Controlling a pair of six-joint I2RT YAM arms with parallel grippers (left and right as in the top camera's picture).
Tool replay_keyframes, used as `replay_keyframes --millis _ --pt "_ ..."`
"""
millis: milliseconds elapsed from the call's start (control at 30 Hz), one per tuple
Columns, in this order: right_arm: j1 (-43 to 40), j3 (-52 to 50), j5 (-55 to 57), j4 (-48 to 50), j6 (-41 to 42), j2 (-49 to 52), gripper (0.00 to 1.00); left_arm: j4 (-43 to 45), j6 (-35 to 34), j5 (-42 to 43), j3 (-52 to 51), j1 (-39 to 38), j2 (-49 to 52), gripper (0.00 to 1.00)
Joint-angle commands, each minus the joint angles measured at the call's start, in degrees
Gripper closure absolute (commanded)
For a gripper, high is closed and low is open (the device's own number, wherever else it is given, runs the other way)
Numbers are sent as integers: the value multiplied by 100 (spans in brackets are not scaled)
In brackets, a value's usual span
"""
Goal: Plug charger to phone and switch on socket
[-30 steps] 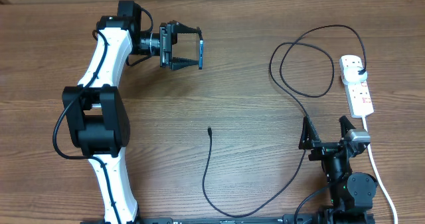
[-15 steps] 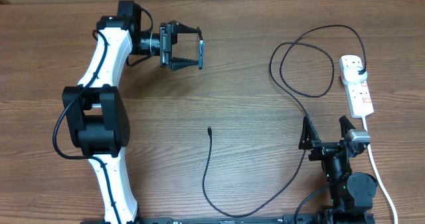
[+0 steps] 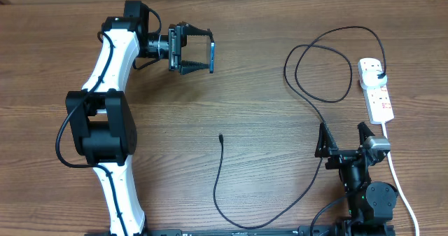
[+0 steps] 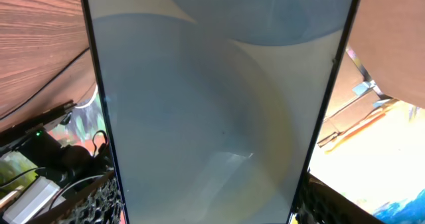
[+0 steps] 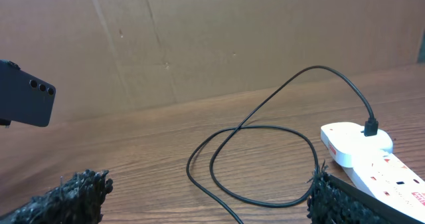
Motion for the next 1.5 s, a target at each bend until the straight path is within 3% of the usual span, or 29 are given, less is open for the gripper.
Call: replay_keyframes --millis 0,1467 --pt "33 -61 39 17 -24 -57 0 2 50 216 195 -46 17 96" --pt "33 -61 37 33 -22 -57 0 2 46 57 195 -46 17 96"
